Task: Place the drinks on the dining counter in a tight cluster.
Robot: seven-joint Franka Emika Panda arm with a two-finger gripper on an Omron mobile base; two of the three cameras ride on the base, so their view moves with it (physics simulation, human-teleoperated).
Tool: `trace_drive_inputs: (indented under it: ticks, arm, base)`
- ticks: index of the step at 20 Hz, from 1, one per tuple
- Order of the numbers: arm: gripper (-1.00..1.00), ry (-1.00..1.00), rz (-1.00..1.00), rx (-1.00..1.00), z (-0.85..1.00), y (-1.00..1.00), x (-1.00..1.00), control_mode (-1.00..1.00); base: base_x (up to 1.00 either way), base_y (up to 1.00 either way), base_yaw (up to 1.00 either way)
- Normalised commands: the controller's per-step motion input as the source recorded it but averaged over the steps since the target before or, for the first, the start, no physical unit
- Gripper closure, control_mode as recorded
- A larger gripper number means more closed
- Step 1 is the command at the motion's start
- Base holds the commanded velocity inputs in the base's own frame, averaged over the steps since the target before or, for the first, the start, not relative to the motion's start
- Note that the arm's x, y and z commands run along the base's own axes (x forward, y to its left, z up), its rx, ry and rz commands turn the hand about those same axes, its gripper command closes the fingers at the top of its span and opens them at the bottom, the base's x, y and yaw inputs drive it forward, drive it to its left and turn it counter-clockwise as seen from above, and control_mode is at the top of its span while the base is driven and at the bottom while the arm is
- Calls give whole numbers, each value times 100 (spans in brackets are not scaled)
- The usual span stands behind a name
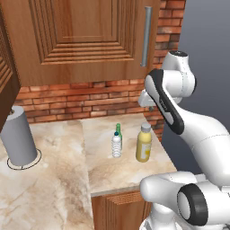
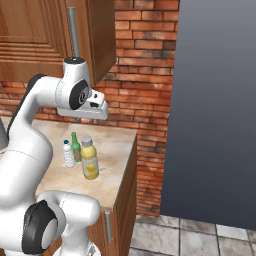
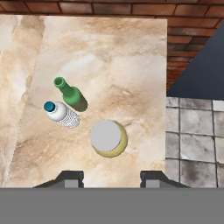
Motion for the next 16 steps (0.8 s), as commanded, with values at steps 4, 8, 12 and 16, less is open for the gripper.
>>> trace_drive_inputs:
  ticks: [4,8,12,16]
  arm:
    - [-100,0,0,0,0,0,-1,-100]
    - [-100,0,0,0,0,0,0,-100]
    - [-100,0,0,0,-7,-4,11,-100]
    - [-100,5,0,0,-8,1,2,-100]
  base:
    - [0,0,0]
    - [0,0,0]
    - [0,0,0]
    - [0,0,0]
